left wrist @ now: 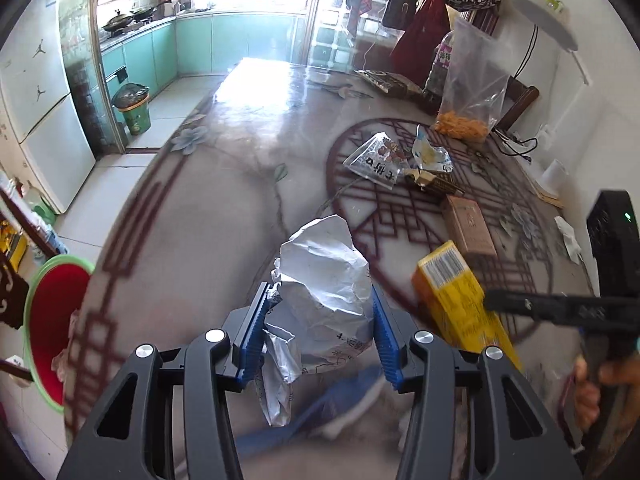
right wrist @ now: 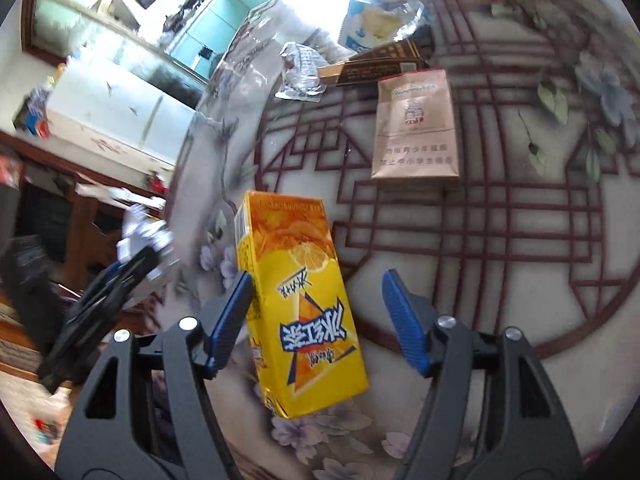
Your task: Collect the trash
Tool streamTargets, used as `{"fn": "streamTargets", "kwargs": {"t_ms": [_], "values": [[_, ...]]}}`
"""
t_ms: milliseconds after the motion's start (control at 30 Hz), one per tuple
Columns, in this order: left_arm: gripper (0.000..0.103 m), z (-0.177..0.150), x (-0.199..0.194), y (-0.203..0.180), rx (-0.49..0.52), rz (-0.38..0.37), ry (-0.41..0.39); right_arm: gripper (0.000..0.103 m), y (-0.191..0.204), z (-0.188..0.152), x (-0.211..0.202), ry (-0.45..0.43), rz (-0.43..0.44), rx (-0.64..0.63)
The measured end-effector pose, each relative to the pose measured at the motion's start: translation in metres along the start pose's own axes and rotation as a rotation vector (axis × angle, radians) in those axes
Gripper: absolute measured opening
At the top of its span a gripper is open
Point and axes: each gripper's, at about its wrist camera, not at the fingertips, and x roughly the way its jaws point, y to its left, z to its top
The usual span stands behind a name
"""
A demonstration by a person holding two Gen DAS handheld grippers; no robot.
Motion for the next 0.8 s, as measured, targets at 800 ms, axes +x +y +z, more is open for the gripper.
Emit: {"fn": "streamTargets", "kwargs": {"t_ms": [800], "values": [[0.047,-0.08,-0.088,0.0,0.082,0.006,-0.06,0.037,0.048,-0.081,0.005,-0.134,-0.25,-0.143]]}}
